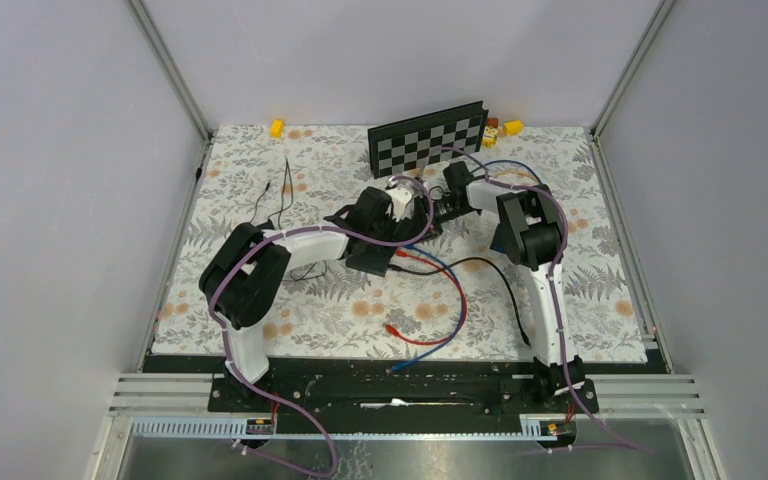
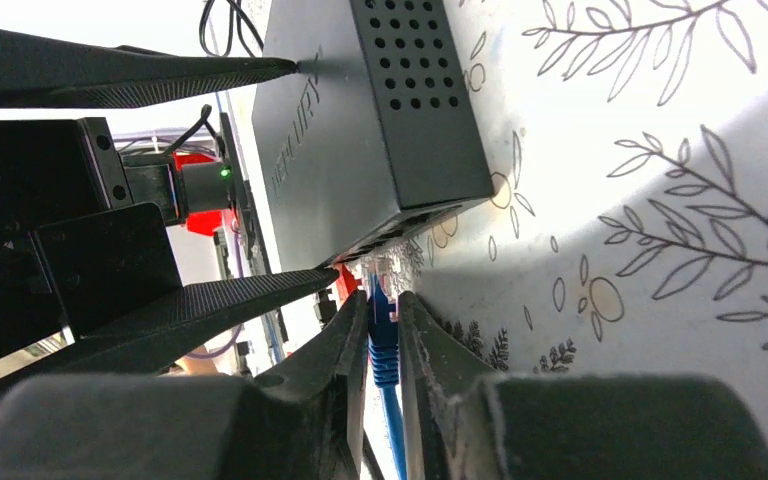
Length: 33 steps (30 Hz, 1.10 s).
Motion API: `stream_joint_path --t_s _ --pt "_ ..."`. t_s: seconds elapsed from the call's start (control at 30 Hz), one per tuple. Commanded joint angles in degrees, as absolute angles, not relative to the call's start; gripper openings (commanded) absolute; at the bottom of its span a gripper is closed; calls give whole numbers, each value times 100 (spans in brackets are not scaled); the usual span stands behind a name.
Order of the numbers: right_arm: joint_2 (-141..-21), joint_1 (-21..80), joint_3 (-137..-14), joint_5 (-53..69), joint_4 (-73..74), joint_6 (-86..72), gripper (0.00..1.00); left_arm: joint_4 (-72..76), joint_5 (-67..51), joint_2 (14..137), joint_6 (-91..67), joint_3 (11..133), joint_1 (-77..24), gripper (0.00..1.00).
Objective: Pull the plug from the switch port
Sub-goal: Move the connector to the switch port, then place the connector at the center of the board.
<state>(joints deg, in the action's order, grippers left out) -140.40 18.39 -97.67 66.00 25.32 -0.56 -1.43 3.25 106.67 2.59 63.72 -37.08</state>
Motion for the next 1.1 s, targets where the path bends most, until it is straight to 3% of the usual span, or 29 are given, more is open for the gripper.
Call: stream_joint_path --t_s 0.0,0.57,1.07 --pt "-14072 1802 -9630 5739 2311 39 0 -642 513 10863 154 6297 -3578 74" --pt "-14046 1305 -11679 4936 4220 1342 0 -686 306 10728 113 6358 -3433 79" --pt "-12298 1042 -12436 2180 4909 2415 0 -713 246 10622 158 6375 -3376 79"
